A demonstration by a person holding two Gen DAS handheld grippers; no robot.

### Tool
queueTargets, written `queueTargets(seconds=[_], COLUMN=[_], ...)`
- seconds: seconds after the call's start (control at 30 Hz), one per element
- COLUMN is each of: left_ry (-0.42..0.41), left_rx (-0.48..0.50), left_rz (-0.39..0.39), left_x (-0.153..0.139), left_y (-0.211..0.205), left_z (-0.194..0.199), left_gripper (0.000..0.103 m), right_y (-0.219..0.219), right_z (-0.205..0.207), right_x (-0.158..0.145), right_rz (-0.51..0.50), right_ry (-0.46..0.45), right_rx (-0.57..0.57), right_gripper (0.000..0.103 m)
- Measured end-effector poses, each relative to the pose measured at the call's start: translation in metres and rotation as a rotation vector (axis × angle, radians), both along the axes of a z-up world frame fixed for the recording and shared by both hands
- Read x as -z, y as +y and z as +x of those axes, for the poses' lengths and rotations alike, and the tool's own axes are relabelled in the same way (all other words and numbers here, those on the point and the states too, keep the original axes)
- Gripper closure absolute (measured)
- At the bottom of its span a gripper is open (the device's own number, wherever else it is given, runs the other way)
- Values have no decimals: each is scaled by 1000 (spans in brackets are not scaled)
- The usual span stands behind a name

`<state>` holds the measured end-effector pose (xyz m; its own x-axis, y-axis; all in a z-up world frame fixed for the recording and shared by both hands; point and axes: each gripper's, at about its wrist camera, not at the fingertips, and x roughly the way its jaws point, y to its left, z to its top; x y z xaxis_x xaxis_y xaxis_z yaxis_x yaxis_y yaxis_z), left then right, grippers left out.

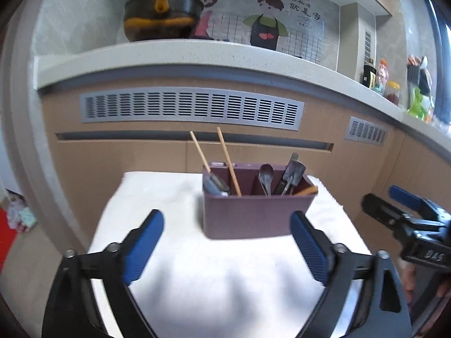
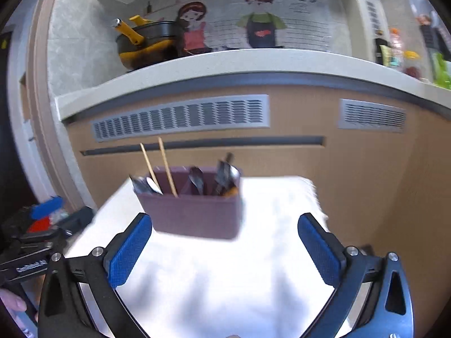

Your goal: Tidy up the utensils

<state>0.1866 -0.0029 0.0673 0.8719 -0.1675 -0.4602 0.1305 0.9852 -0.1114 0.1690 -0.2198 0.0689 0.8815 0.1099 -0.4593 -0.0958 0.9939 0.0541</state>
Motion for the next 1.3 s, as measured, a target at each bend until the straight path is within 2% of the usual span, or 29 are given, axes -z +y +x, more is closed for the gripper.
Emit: queueTargets(seconds=[0.1,0.2,0.3,0.43,0.53,0.7,1.3], left_ry=[-63,-107,-92,-48,-27,-25,-9], left_rx=[-54,-88,-82,-80,-79,-61,-44], left_rz=[56,103,129,97,80,96,77], left_x=[2,5,11,22,26,24,23], left_y=[-5,-10,-13,-11,-11,-19,-19], left_z=[-36,-64,-87,-106,-114,-120,-121], left_gripper=[0,0,0,0,0,0,0], right_y=[2,2,1,-4,-3,5,4], right_z=[-26,-53,-71,-89,-98,-107,-108], right_x=[9,19,22,22,25,27,31], right_rz=[-49,-78,-78,-69,-57,-106,-83], right_ry=[17,28,24,7,10,-7,11], right_rx=[54,76,104,134,118,109,89], right_gripper=[0,0,0,0,0,0,0])
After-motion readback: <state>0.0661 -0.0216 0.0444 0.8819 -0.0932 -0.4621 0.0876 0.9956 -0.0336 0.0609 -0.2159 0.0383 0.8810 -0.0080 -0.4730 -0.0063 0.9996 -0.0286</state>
